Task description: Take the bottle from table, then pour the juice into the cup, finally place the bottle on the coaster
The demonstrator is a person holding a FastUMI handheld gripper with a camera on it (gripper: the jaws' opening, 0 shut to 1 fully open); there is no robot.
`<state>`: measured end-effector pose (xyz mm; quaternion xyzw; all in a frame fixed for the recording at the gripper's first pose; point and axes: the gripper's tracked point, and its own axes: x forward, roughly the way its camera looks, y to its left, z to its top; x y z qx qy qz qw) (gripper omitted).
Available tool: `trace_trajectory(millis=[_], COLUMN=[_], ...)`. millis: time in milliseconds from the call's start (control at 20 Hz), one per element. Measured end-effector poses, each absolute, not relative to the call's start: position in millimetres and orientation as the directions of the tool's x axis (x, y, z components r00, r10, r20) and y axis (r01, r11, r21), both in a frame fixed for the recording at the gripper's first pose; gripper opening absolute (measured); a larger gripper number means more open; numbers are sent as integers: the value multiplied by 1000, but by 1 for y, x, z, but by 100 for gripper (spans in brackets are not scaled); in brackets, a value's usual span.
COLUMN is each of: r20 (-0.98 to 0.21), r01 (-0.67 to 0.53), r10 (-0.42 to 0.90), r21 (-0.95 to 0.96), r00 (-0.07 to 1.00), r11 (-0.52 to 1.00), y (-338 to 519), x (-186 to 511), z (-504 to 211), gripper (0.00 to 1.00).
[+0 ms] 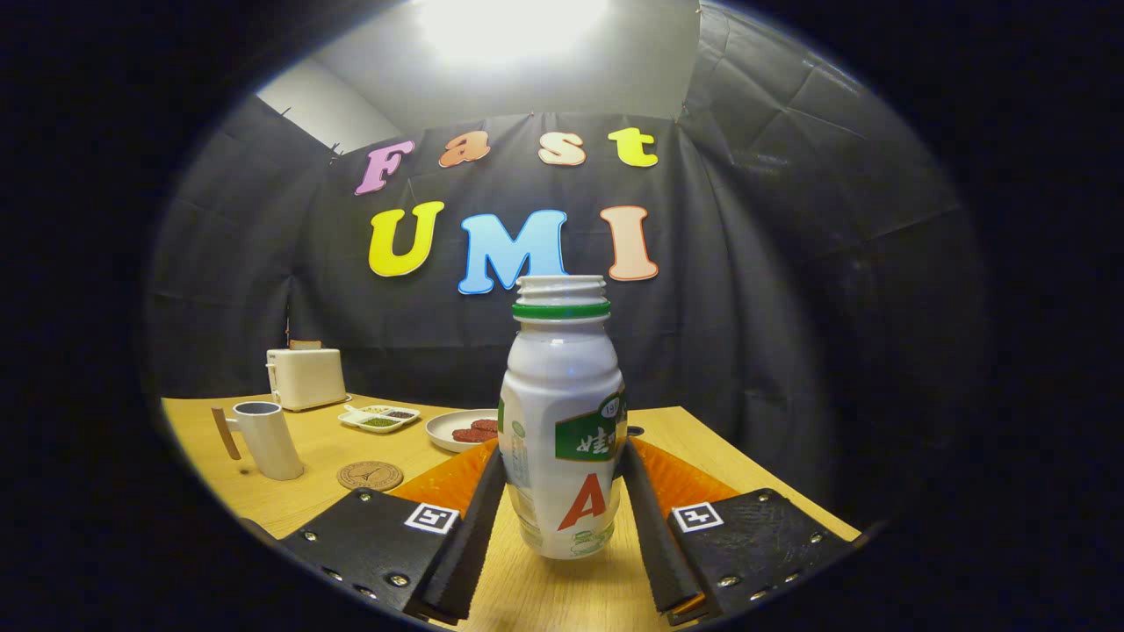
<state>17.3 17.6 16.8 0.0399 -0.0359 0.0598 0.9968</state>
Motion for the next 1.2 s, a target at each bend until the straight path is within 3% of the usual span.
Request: trace_trajectory(millis=[350, 600, 1200], r20=[92, 27, 71], r01=[-88, -100, -49], r10=[73, 97, 38], r21=[175, 166, 155], r00=[993, 995, 997], r11=[981, 981, 987], y=[-4, -1, -13], x=[15, 8, 12], z=[22, 5, 21], gripper=[73, 73, 74])
